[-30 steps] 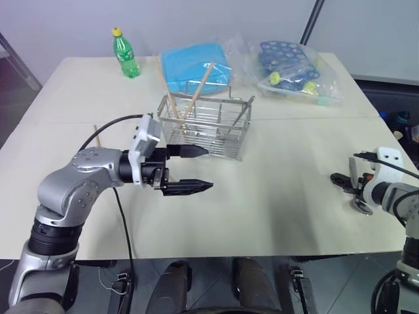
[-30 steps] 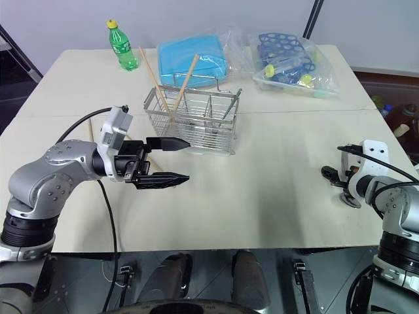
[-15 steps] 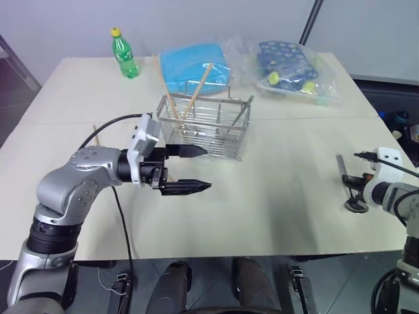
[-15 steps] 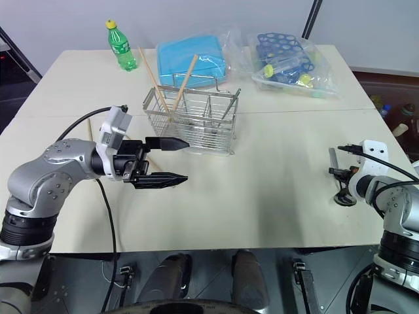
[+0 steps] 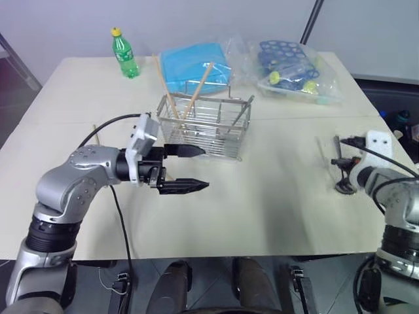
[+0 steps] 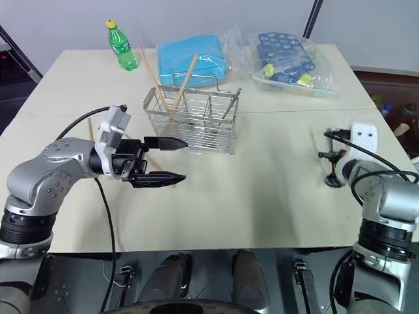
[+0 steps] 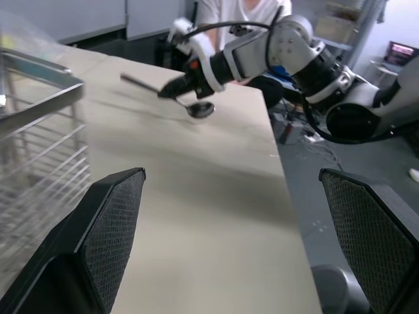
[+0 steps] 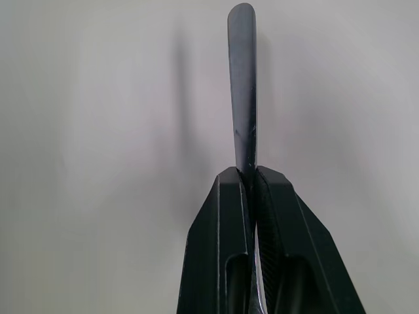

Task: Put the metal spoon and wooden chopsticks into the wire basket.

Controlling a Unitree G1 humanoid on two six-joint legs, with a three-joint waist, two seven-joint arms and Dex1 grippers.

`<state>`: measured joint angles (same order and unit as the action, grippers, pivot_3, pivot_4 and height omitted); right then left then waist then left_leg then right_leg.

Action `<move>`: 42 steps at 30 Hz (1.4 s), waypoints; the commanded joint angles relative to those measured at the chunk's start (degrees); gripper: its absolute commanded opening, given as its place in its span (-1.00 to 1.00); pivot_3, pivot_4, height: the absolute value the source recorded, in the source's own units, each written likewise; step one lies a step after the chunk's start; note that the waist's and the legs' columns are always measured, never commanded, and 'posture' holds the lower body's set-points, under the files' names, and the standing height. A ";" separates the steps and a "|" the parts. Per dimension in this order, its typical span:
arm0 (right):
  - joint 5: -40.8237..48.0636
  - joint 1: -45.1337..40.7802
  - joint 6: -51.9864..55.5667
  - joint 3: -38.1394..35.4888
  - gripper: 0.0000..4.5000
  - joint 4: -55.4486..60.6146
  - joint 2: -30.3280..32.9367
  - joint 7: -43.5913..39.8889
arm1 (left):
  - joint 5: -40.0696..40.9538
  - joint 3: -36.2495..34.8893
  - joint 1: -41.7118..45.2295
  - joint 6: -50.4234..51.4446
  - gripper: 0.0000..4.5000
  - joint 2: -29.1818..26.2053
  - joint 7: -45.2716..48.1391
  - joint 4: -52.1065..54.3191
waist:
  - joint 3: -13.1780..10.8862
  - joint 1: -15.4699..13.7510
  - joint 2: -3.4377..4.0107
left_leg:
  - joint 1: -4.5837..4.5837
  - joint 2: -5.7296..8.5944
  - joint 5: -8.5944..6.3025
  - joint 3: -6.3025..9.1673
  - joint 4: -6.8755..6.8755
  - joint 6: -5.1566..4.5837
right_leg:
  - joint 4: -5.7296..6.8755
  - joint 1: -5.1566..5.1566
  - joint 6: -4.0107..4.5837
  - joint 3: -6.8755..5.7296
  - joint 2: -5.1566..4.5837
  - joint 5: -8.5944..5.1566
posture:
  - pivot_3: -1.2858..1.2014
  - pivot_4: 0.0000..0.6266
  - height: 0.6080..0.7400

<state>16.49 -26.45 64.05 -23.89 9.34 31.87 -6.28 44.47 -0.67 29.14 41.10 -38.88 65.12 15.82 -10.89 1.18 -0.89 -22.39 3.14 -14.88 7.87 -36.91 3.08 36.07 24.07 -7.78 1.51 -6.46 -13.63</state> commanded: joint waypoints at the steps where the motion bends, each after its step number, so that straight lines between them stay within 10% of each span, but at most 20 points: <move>1: -2.71 -3.66 -6.07 1.86 -0.99 4.95 -0.84 3.01 | 0.26 -2.14 1.47 -0.75 1.00 -1.00 -0.27 0.24 | 0.00 0.00 0.00 | 0.00 0.00 0.00 0.00 0.01 0.00 | 0.00 0.01 0.00 0.00 0.00 0.00 | 0.03 -0.52 1.00; 19: -1.26 -22.27 -45.52 16.52 -0.99 2.48 -24.71 2.25 | 0.83 -12.25 0.19 1.82 1.00 -7.22 -9.94 2.83 | -0.03 1.37 0.05 | -0.04 0.01 0.02 0.06 0.11 0.04 | 0.06 0.19 0.01 0.02 0.01 0.01 | 0.03 -0.52 1.00; 42: 1.18 -21.27 -53.84 22.67 -0.99 -10.37 -35.50 -5.81 | 1.42 -17.36 -7.91 1.42 1.00 -3.37 -28.96 13.14 | -0.05 1.40 0.08 | 0.02 0.00 0.26 0.11 0.65 0.42 | 0.11 0.44 0.07 0.05 0.01 0.04 | 0.03 -0.52 1.00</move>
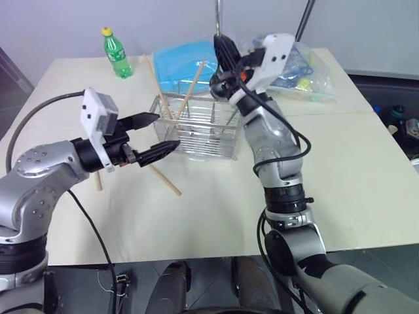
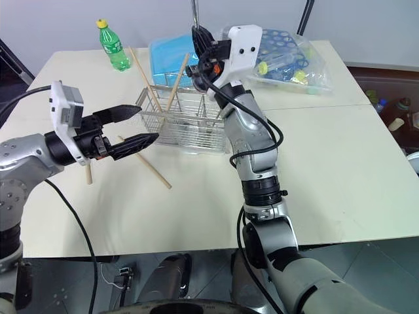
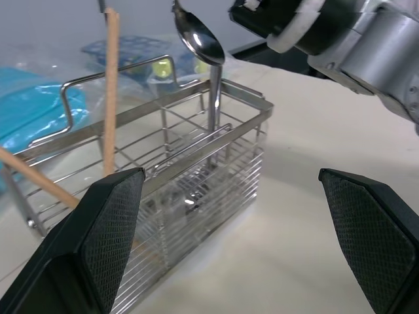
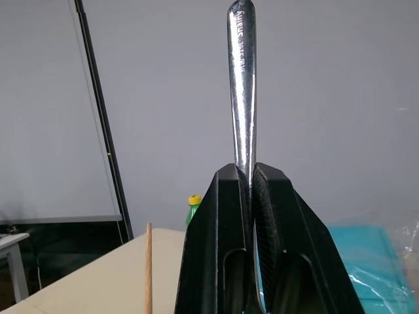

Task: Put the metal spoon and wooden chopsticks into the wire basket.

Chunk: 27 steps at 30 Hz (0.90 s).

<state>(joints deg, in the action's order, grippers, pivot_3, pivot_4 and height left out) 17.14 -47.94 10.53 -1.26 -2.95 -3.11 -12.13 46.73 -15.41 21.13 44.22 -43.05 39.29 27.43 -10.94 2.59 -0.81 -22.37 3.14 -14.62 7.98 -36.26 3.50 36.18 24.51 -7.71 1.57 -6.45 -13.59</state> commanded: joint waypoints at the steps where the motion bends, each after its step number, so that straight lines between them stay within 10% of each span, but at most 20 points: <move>1: 0.56 0.65 -0.10 0.08 -0.99 2.25 -0.61 0.24 | -1.26 -2.69 -0.09 -1.98 1.00 1.22 -4.23 1.64 | 0.00 -0.01 0.00 | 0.01 0.00 0.01 0.01 0.02 0.01 | 0.00 0.00 0.00 0.00 0.00 0.00 | 0.03 -0.52 1.00; 27: -1.49 5.68 -0.38 1.60 -0.84 3.82 -0.68 1.56 | 0.88 -2.33 2.66 -1.27 1.00 3.38 -11.24 2.32 | 0.00 0.05 -0.01 | 0.01 0.00 0.05 0.01 0.05 0.08 | 0.00 0.03 0.02 0.00 0.01 0.01 | 0.03 -0.52 1.00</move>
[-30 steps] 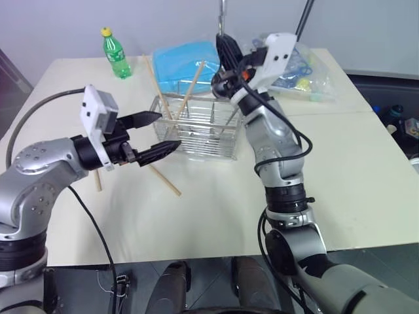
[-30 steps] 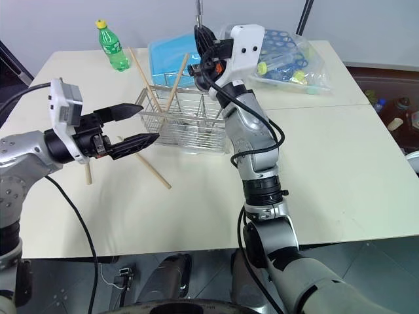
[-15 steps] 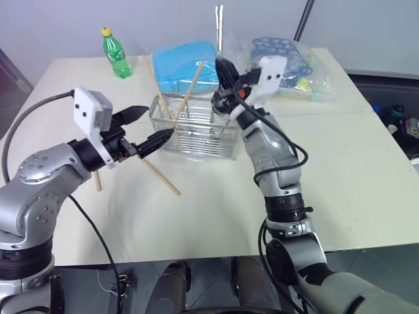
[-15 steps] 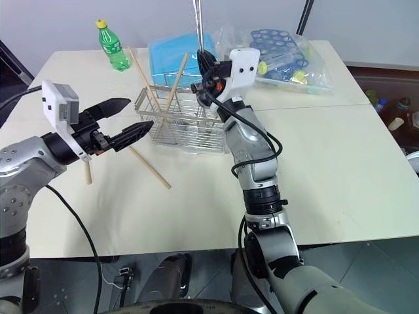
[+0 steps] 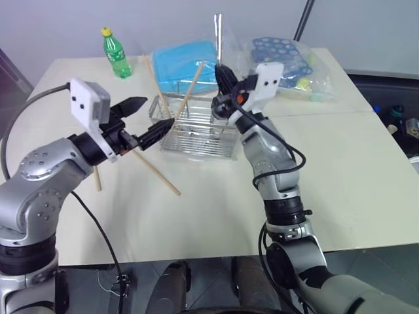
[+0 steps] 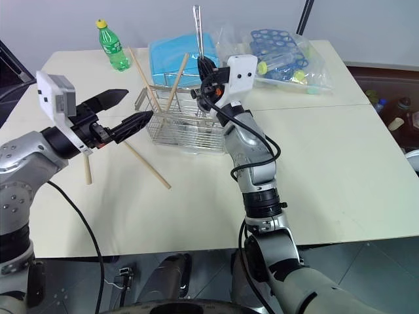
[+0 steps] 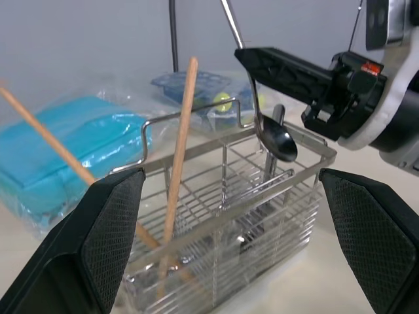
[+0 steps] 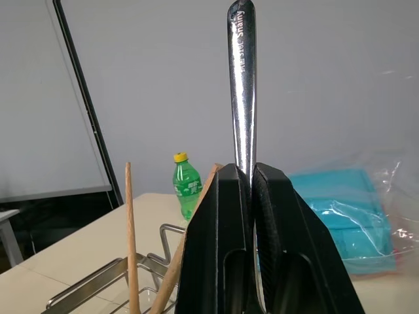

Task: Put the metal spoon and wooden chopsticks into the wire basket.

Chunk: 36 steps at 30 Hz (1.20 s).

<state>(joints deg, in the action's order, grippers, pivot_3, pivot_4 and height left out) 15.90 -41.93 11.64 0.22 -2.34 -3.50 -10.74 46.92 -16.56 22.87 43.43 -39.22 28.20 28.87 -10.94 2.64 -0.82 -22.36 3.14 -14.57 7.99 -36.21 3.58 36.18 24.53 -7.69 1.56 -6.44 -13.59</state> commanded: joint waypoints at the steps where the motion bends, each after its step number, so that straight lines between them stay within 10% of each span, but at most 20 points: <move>1: -0.34 -0.23 -1.52 0.09 -0.66 3.26 -0.23 0.26 | 0.69 -1.18 0.94 -0.53 1.00 -0.43 -0.14 0.87 | 0.00 -0.01 0.00 | 0.00 0.00 0.00 0.00 0.00 0.00 | 0.00 0.00 0.00 0.00 0.00 0.00 | 0.03 -0.52 1.00; 10: -1.36 -0.04 -1.83 -0.04 0.97 3.37 0.06 1.15 | 0.73 -1.09 2.19 -0.54 1.00 -0.68 0.14 0.04 | 0.00 -0.02 0.00 | 0.00 0.00 0.01 0.00 0.00 0.01 | 0.00 0.00 0.00 0.00 0.01 0.00 | 0.03 -0.52 1.00; 24: 6.37 -2.82 16.57 -3.97 0.97 20.29 15.00 -4.90 | -3.68 -6.39 -2.11 -3.22 1.00 -2.48 -0.75 -3.93 | 0.01 -0.13 -0.01 | 0.00 -0.01 0.01 0.00 0.03 0.01 | -0.03 -0.01 0.00 0.00 0.02 0.00 | 0.03 -0.52 1.00; 36: 21.63 14.44 35.55 -9.58 0.97 41.00 27.94 -9.94 | -7.59 -4.27 -9.99 -5.48 1.00 7.82 -10.71 0.07 | 0.04 -0.58 -0.07 | 0.00 -0.01 -0.01 0.00 -0.01 -0.03 | -0.08 -0.10 0.00 -0.01 -0.01 0.00 | 0.03 -0.52 1.00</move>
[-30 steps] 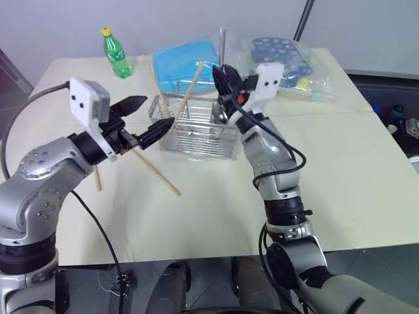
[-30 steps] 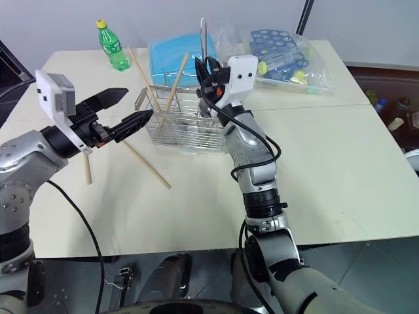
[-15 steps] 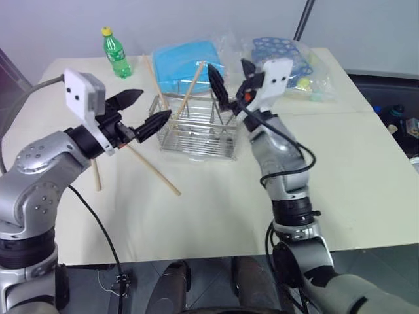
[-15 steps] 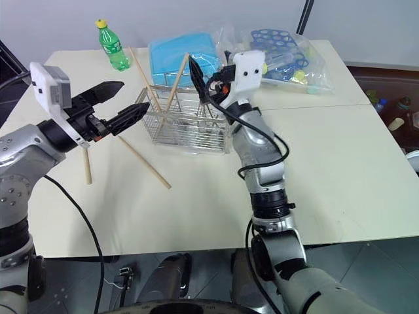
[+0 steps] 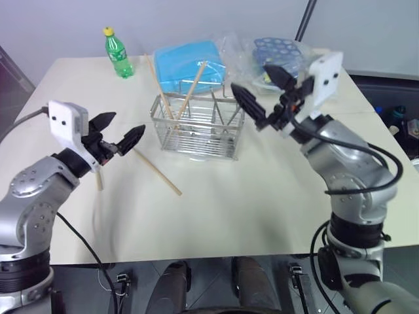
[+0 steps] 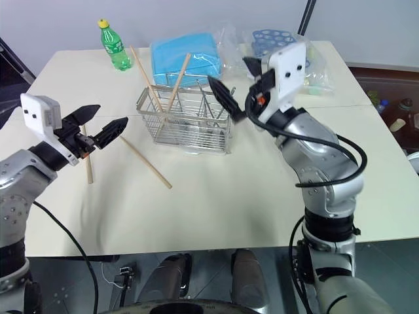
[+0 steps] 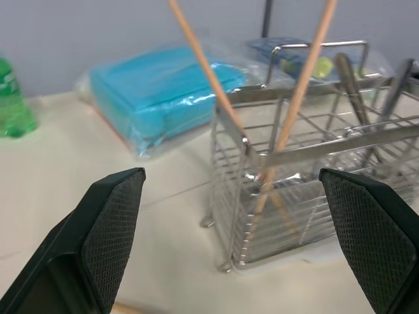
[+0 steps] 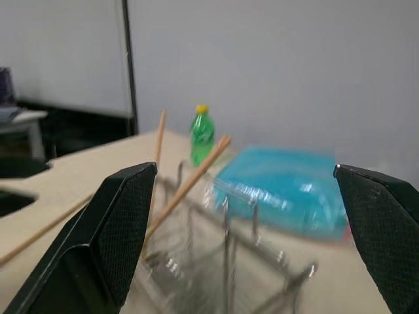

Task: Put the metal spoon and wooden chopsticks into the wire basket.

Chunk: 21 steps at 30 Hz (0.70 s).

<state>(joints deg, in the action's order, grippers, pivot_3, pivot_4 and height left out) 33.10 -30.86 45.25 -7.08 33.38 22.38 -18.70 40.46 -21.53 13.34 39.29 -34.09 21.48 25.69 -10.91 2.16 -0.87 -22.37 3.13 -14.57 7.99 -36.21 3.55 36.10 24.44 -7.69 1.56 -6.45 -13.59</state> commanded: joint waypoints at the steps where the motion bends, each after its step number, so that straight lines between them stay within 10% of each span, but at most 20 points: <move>1: 5.54 4.99 2.31 -2.84 0.97 6.04 3.04 -2.92 | -1.52 1.24 -0.77 -1.25 1.00 3.92 -5.13 3.81 | 0.02 -0.15 -0.04 | 0.00 0.00 0.00 0.00 -0.01 0.00 | -0.01 -0.01 0.00 0.00 -0.01 0.00 | 0.03 -0.52 1.00; 11: 14.67 21.39 -2.17 -11.64 0.97 7.45 21.25 -26.94 | -2.64 4.44 -5.88 3.24 1.00 11.92 -16.81 11.85 | 0.05 -1.34 -0.09 | 0.05 0.00 -0.06 -0.11 -0.07 -0.10 | -0.08 -0.13 -0.02 0.00 -0.02 0.00 | 0.03 -0.52 1.00; 21: 8.27 25.12 -13.33 -8.00 0.97 1.89 24.91 -37.75 | -10.09 7.63 -1.07 16.63 1.00 14.11 -32.64 14.28 | 0.05 -1.56 -0.19 | 0.09 0.01 -0.06 -0.11 -0.17 -0.11 | -0.11 -0.29 -0.04 -0.02 -0.02 -0.01 | 0.03 -0.52 1.00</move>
<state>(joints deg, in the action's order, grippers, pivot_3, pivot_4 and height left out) 42.09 -5.70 34.25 -15.24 34.82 46.48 -55.05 32.08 -13.60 10.92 53.46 -20.32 -8.10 37.74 -10.86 0.60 -1.06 -22.28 3.13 -14.64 7.87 -36.39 3.44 35.99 24.15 -7.73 1.54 -6.48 -13.60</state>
